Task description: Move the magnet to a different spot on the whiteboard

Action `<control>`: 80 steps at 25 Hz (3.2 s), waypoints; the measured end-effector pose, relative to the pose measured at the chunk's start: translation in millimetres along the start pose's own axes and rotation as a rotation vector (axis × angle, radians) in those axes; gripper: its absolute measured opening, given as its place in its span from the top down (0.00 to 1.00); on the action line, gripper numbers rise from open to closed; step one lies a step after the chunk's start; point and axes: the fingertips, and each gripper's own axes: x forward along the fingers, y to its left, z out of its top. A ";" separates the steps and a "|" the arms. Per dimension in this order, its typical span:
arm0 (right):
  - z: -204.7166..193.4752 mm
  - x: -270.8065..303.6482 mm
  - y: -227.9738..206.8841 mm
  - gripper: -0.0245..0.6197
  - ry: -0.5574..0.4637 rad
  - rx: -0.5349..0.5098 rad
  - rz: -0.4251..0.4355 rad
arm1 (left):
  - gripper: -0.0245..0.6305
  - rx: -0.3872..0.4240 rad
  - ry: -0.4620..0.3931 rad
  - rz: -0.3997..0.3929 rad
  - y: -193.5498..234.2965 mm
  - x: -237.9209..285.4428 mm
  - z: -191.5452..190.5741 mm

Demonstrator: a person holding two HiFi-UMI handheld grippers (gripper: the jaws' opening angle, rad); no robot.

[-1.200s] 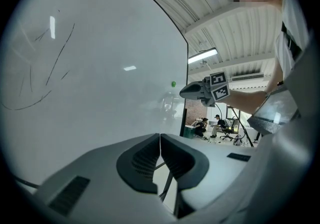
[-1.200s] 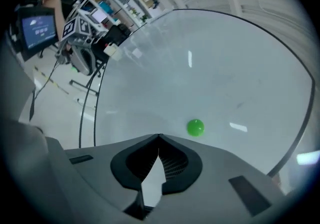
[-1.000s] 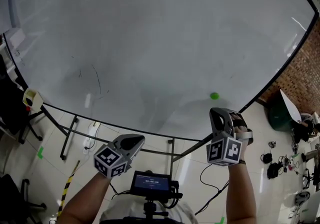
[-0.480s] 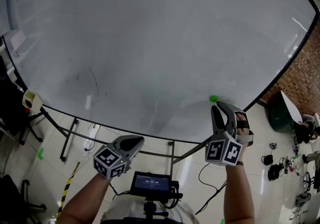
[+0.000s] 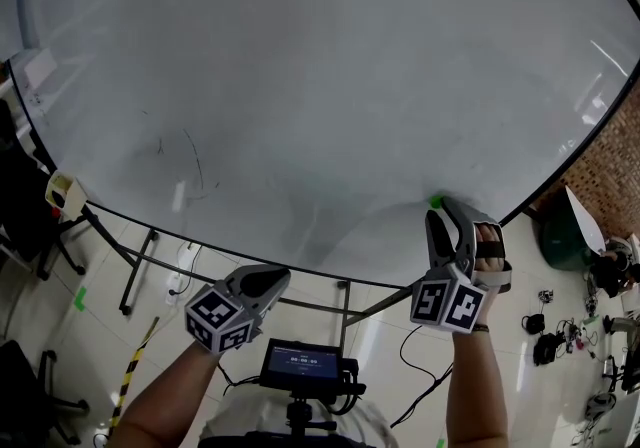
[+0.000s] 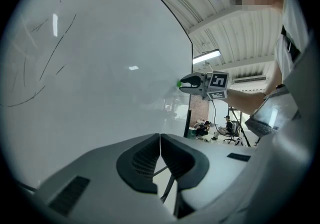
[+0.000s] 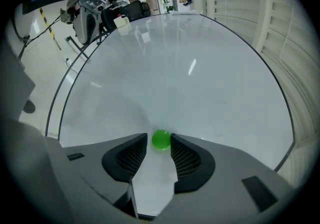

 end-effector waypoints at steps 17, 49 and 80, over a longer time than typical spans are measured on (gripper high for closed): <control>-1.3 6.6 -4.1 0.73 0.007 0.071 -0.032 | 0.91 0.013 0.010 0.034 10.1 -14.2 6.4; 28.7 -105.2 40.4 0.73 -0.325 1.207 0.225 | 0.91 0.026 0.030 0.036 -62.7 -97.4 -18.5; 25.9 -187.2 145.4 0.73 -0.368 1.556 0.406 | 0.91 -0.029 0.050 -0.055 -101.1 -88.0 -56.6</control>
